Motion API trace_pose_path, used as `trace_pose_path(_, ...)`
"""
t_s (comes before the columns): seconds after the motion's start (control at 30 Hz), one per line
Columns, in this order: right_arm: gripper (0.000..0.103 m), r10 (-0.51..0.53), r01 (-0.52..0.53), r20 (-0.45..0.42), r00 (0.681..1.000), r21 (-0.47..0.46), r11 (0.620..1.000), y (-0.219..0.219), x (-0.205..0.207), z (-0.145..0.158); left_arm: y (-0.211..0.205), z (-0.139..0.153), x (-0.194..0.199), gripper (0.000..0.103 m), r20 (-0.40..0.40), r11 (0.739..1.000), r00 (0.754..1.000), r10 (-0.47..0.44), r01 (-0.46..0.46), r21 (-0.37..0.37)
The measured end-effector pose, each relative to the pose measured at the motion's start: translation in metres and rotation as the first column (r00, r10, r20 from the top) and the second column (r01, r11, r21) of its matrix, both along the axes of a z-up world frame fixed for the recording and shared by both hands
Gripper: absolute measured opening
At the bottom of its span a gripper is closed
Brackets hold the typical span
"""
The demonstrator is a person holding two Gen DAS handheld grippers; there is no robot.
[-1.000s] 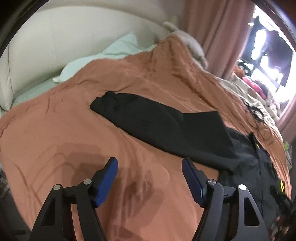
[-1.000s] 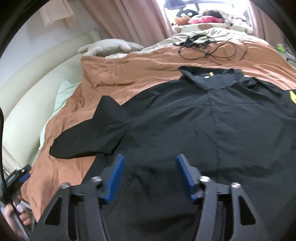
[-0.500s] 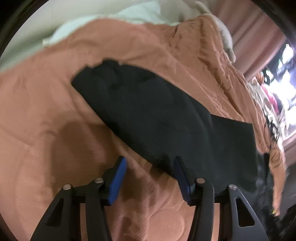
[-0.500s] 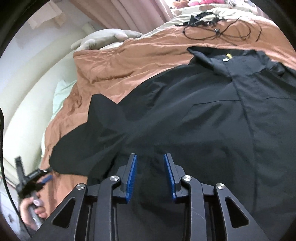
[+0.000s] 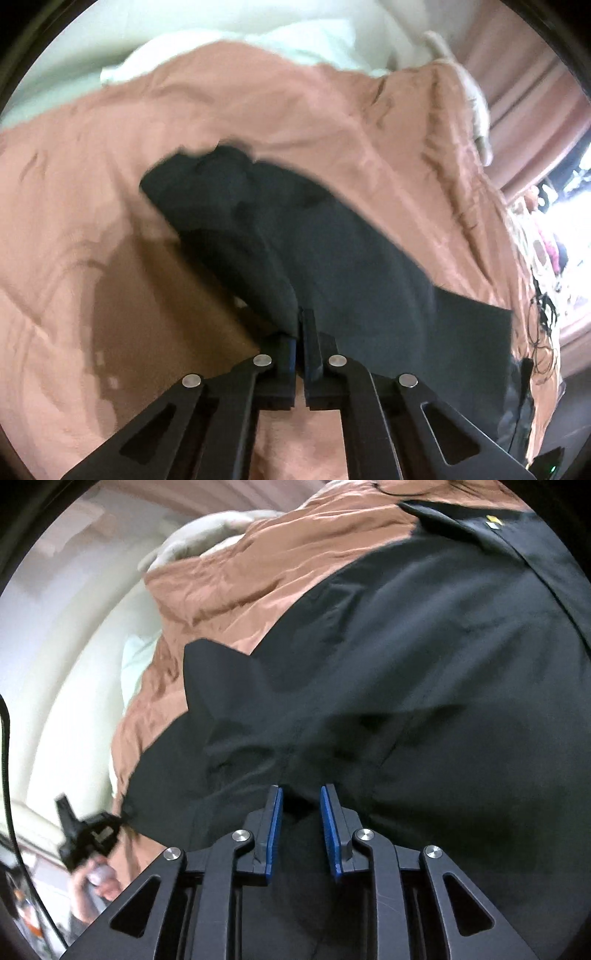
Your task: Fold large clothes
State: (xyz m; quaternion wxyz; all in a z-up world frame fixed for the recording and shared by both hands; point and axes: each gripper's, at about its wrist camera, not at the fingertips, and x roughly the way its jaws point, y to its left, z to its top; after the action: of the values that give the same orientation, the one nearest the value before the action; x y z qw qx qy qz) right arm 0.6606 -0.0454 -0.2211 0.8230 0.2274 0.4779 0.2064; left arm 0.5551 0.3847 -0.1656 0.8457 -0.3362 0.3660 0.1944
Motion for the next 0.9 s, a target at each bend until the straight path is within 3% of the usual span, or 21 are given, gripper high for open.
trace_pose_path(0.07,0.024,-0.013,0.013,0.007,1.0,0.011,1.0,-0.007,-0.005,0.008,-0.007,0.023,-0.003,0.001,0.043,0.999,0.999,-0.021,0.02,0.032)
trace_pose_path(0.2,0.024,-0.022,0.022,0.015,1.0,0.03,0.999,-0.023,-0.018,0.027,-0.019,0.066,-0.013,0.0,0.171,0.997,0.985,-0.03,0.041,-0.063)
trace_pose_path(0.3,0.029,-0.046,0.048,0.064,0.997,-0.022,0.999,-0.042,-0.041,0.051,-0.049,0.109,-0.011,0.0,0.234,0.993,0.966,-0.11,0.115,-0.007)
trace_pose_path(0.47,0.053,-0.099,0.105,0.136,0.986,-0.035,0.994,-0.078,-0.096,0.073,-0.101,0.167,-0.017,0.0,0.348,0.962,0.9,-0.263,0.271,0.026)
trace_pose_path(0.63,0.054,-0.164,0.165,0.091,0.982,-0.002,0.986,-0.112,-0.136,0.067,-0.15,0.213,-0.019,0.0,0.402,0.922,0.835,-0.376,0.382,0.069)
trace_pose_path(0.77,0.054,-0.194,0.197,0.132,0.972,-0.007,0.98,-0.126,-0.158,0.069,-0.19,0.234,-0.016,0.0,0.432,0.881,0.78,-0.453,0.466,0.083)
trace_pose_path(0.9,0.054,-0.183,0.179,0.141,0.973,0.038,0.983,-0.13,-0.165,0.063,-0.221,0.234,-0.015,0.0,0.46,0.847,0.738,-0.494,0.528,0.061)
